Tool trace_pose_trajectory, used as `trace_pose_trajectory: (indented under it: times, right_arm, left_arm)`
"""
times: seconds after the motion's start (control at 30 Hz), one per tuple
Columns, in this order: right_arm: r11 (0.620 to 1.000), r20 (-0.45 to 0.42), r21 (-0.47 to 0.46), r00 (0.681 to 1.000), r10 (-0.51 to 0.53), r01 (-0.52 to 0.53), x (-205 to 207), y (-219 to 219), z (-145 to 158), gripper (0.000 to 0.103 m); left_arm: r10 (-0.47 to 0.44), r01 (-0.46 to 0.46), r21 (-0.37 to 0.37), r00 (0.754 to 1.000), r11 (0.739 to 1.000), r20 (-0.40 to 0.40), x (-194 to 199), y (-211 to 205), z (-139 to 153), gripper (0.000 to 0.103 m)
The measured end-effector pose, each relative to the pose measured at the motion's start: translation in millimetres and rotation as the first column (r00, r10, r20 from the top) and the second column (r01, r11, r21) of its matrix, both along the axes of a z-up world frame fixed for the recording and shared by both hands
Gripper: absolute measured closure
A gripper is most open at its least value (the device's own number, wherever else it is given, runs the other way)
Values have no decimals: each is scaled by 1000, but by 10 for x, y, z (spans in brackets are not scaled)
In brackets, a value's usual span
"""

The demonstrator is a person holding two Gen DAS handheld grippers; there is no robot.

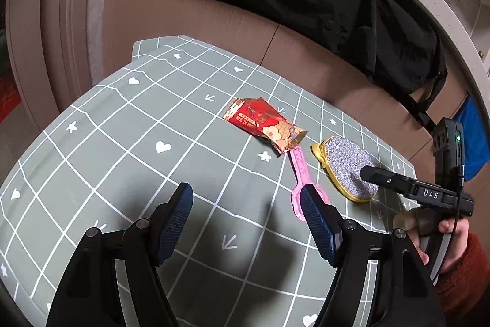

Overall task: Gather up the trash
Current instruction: 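Grasp the round glitter mirror by its rim with the right tool and lift it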

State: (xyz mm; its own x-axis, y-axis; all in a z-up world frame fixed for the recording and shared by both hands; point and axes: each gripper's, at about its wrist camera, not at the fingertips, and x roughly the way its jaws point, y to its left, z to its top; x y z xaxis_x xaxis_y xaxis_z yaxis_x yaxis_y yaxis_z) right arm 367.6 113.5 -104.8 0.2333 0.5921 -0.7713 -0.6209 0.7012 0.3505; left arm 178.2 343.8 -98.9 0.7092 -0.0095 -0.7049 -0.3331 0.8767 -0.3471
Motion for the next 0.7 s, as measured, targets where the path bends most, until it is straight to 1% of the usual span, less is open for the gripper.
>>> trace_pose_trajectory:
  times: [0.07,0.1,0.13,0.17,0.2,0.23,0.3,0.33,0.43,0.6,0.67,0.7]
  right_arm:
    - [1000,26,-22,1000,-11,11,2,12,5,29]
    - [999,44,-45,999,-24,26,6,11,7,57]
    - [999,34,-48,999,-21,23,30,20,-2,80]
    - [1000,0,-11,1000,-26,26,53,-30,-1,80]
    - [999,-14,19,999,-37,38,58,-92,13,88]
    - [998,-10,36,999,-44,44,36,-148,51,89]
    - [999,57,39,998,-38,36,-76,-240,182,90]
    - [998,76,49,997,-31,28,-127,-287,243,91]
    - [995,99,99,995,-35,25,-244,-501,447,92]
    - [984,128,147,985,-117,97,-321,-961,760,92]
    - [982,162,136,975,-149,128,-359,-1089,846,92]
    - [984,206,114,965,-161,140,-414,-1145,903,92]
  left_arm:
    - [0,0,-1,1000,1000,-3,2,-8,-4,30]
    - [2,-2,-2,1000,1000,-3,2,-15,-3,30]
    - [4,-4,-5,1000,1000,-4,0,-23,-1,30]
    - [4,-4,-7,1000,1000,-4,3,-25,-1,30]
    - [2,-2,-7,1000,1000,-5,10,-35,2,30]
    - [1,-1,-4,1000,1000,-7,15,-56,6,30]
    - [-7,7,-1,1000,1000,-10,36,-97,18,30]
    - [-14,14,1,1000,1000,-10,54,-127,30,30]
    - [-31,31,4,999,1000,-8,97,-210,66,30]
    - [-59,59,4,998,998,1,150,-346,122,30]
    - [-70,70,0,998,998,1,163,-392,127,30]
    - [-74,74,-2,997,997,0,165,-416,127,30]
